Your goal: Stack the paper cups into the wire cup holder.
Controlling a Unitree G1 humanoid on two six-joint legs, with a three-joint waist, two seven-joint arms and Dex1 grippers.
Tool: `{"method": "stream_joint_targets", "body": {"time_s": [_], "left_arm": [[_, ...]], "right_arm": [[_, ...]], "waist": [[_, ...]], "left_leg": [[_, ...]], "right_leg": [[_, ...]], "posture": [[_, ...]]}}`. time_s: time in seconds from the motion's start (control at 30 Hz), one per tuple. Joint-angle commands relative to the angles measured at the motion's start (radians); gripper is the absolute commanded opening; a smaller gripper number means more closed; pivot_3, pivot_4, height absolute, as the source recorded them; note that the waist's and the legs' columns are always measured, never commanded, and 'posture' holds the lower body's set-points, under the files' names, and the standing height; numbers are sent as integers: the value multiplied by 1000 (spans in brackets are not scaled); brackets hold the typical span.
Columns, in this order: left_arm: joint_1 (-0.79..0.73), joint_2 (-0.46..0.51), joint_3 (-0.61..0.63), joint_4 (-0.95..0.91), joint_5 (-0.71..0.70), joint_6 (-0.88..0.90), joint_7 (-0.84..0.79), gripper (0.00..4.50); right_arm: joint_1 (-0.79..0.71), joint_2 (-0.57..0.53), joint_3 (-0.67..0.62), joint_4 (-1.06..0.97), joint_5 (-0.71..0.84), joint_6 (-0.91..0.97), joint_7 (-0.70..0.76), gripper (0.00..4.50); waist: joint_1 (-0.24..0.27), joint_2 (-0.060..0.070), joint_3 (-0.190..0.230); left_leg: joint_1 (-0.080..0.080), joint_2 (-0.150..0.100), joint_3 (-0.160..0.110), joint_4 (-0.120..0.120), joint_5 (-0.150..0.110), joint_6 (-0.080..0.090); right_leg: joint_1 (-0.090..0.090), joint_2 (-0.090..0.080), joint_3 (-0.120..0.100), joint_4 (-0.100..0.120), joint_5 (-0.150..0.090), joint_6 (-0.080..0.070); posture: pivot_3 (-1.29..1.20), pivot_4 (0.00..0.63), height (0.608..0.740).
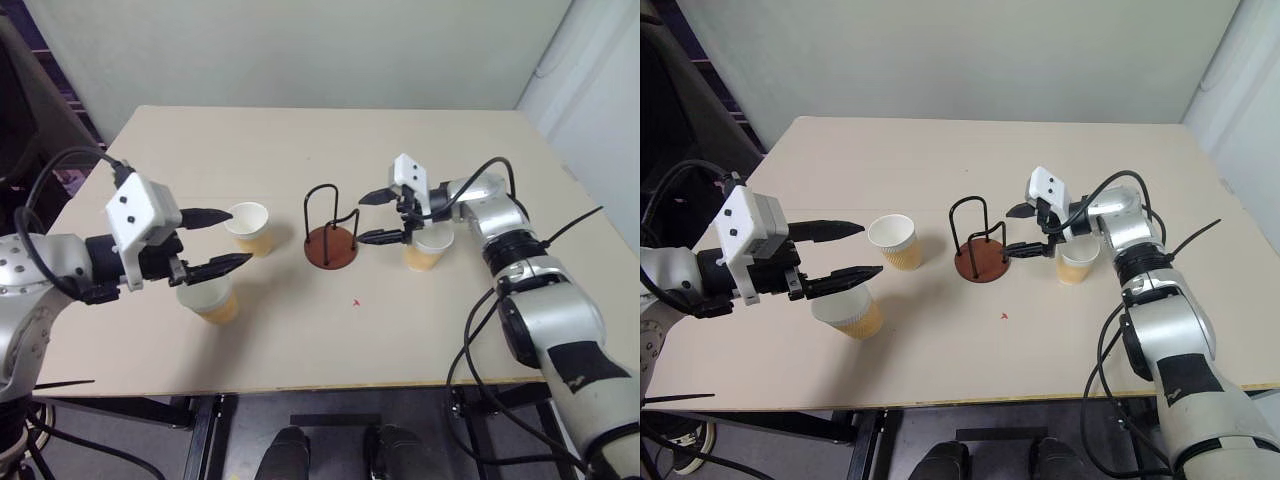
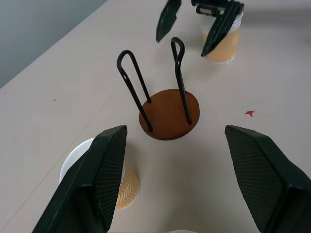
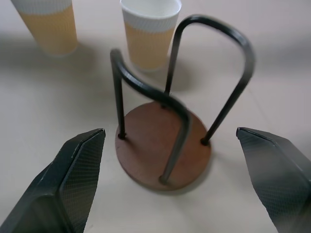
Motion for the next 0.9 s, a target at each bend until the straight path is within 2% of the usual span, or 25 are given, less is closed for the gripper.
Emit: {"method": "stream_joint_targets", "body": {"time_s": [0.03, 0.13, 0.5, 0.63, 0.7, 0.9], "left_arm": [[11, 17, 58, -37, -4, 10, 18, 3429], [13, 19, 62, -46, -11, 17, 24, 3469], [-30, 22, 18, -7, 14, -7, 16, 3469], [-54, 23, -7, 11, 24, -24, -2, 3469], [-67, 28, -22, 13, 22, -28, -15, 3469], [-1, 60, -70, -79, -3, -17, -107, 3469]], "right_arm": [[-46, 21, -39, 12, 3, -31, -15, 4500], [-50, 39, -46, 31, -3, -40, -41, 3915], [-27, 11, -78, -34, 14, -26, 7, 8], [30, -20, -78, -177, 31, 26, 49, 8], [90, -49, -77, -332, 47, 83, 54, 8], [410, -219, -61, -1017, 93, 346, 53, 8]], "waist": [[0, 0, 0], [0, 0, 0], [2, 0, 0], [3, 0, 0], [3, 0, 0], [6, 0, 0]], "left_leg": [[0, 0, 0, 0, 0, 0], [1, 0, 0, 0, 1, -1], [0, 0, 0, 0, 0, -2], [0, 0, 0, 0, 0, -2], [0, 0, 0, 0, 0, -2], [-1, 0, 1, 1, 0, -3]], "right_leg": [[0, 0, 0, 0, 0, 0], [0, 0, 0, 1, 0, -1], [0, 0, 0, 0, 0, -1], [0, 0, 0, 0, 0, -1], [0, 0, 0, 0, 0, -1], [1, 1, 0, -1, 0, -1]], "posture": [[0, 150, 740], [0, 150, 740], [0, 150, 740], [0, 150, 740], [0, 150, 740], [0, 150, 740]]}}
